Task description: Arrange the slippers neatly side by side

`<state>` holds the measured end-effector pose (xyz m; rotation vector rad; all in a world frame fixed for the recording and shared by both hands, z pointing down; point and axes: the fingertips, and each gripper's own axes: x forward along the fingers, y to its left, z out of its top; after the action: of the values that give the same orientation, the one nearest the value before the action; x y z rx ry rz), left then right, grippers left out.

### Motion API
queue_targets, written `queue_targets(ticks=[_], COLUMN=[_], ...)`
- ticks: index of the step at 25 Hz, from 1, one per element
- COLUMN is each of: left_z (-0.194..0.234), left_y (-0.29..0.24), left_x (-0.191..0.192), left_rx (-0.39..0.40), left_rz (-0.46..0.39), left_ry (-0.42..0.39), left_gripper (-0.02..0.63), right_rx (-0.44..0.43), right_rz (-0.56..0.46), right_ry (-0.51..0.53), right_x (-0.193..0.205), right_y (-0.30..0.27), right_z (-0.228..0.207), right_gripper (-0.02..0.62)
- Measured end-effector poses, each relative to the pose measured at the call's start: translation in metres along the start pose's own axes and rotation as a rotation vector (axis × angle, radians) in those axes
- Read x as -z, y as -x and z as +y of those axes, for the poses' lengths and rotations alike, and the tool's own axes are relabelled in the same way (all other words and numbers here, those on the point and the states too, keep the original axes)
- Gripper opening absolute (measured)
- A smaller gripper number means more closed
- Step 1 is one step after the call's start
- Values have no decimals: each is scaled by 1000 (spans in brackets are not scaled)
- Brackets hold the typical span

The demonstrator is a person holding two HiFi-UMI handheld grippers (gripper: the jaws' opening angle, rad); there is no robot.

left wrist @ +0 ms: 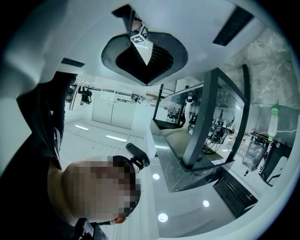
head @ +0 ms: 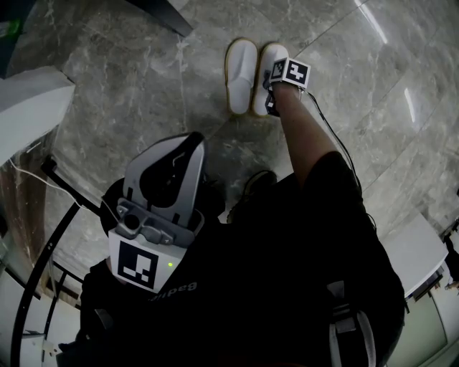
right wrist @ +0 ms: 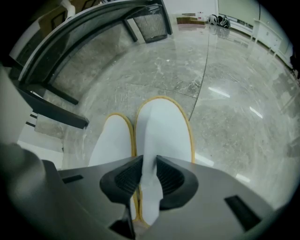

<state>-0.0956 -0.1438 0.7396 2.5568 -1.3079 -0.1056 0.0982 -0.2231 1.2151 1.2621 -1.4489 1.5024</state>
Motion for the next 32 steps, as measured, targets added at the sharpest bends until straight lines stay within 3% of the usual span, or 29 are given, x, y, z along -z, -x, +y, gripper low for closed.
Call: queue_targets(ticks=[2, 5, 7, 11, 16, 20, 23, 27, 30, 32], left_z=[-1, -1, 1, 2, -10, -19, -40, -74, -96, -109], left_y=[0, 1, 1, -5, -26, -36, -35, -20, -6, 2], left_x=[0, 1, 1, 0, -4, 3, -17, -80, -135, -168], left_rx=[6, 13, 12, 13, 41, 11, 9, 19, 73, 85], left_rz=[0, 0, -2, -1, 38, 150, 200, 226, 249, 253], left_ry=[5, 5, 0, -15, -65, -59, -53, -68, -192, -213], left_gripper=[0, 0, 0, 0, 0, 0, 0, 0, 0, 0], right_rx=[-21, -59, -43, -7, 16, 70, 92, 104, 95, 87], right_rz=[-13, -28, -21, 14, 23, -19, -113, -222, -291, -312], right_ry=[-10, -21, -13, 28, 90, 139, 163, 195, 274, 282], right_x=[-1, -4, -2, 6, 18, 24, 22, 21, 29, 43], right_y=[-5, -3, -3, 6, 59, 138, 220, 335, 412, 457], right_z=[-1, 9, 6, 2, 3, 13, 17, 19, 33, 42], right_gripper=[114, 151, 205, 206, 206, 206, 206, 206, 206, 206])
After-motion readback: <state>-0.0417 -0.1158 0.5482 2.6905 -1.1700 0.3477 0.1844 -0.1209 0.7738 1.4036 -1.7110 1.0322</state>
